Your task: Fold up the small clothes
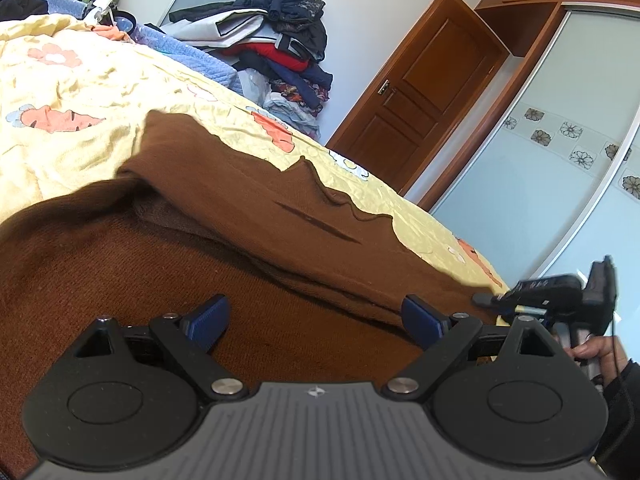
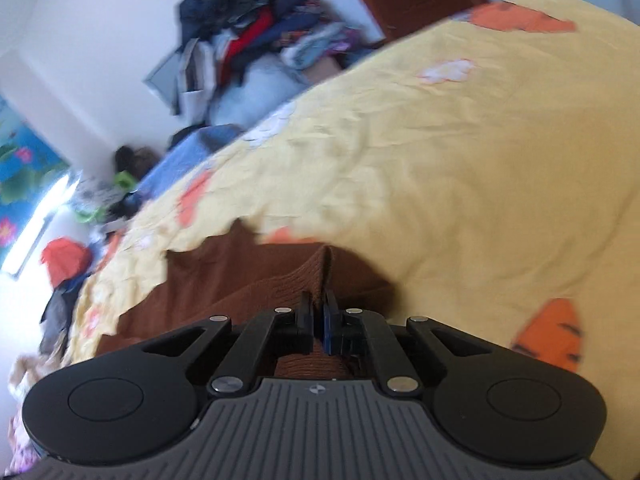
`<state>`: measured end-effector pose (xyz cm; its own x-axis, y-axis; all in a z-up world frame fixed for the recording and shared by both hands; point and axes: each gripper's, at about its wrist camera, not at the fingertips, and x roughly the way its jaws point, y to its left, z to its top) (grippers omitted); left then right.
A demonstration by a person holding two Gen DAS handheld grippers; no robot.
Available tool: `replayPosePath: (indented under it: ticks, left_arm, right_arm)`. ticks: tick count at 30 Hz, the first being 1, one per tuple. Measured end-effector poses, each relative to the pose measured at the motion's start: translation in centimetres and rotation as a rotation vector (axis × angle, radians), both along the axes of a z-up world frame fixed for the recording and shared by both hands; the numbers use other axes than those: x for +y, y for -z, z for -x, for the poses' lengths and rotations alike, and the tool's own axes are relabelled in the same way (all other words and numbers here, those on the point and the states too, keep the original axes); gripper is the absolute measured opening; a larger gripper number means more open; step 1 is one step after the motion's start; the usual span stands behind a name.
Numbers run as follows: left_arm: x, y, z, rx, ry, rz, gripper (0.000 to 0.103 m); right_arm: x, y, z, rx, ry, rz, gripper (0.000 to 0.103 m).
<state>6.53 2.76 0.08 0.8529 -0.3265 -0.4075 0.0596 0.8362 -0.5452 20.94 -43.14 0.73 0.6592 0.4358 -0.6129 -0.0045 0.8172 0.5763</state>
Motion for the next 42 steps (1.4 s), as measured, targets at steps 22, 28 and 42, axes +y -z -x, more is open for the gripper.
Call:
replayPosePath:
  ticks: [22, 28, 42]
  left_arm:
    - [10.5, -2.5, -15.4, 0.279, -0.028, -0.151, 0.014]
    - [9.1, -3.2, -15.6, 0.151, -0.069, -0.436, 0.01]
    - [-0.9, -4.5, -10.3, -0.163, 0.044, -0.828, 0.084]
  right_arm:
    - [7.8, 0.9, 1.9, -0.196, -0.177, 0.161, 0.065]
    - [8.6, 1.9, 3.3, -0.301, -0.185, 0.212, 0.067]
    - [12.1, -1.6, 3.0, -0.314, -0.132, 0.297, 0.102]
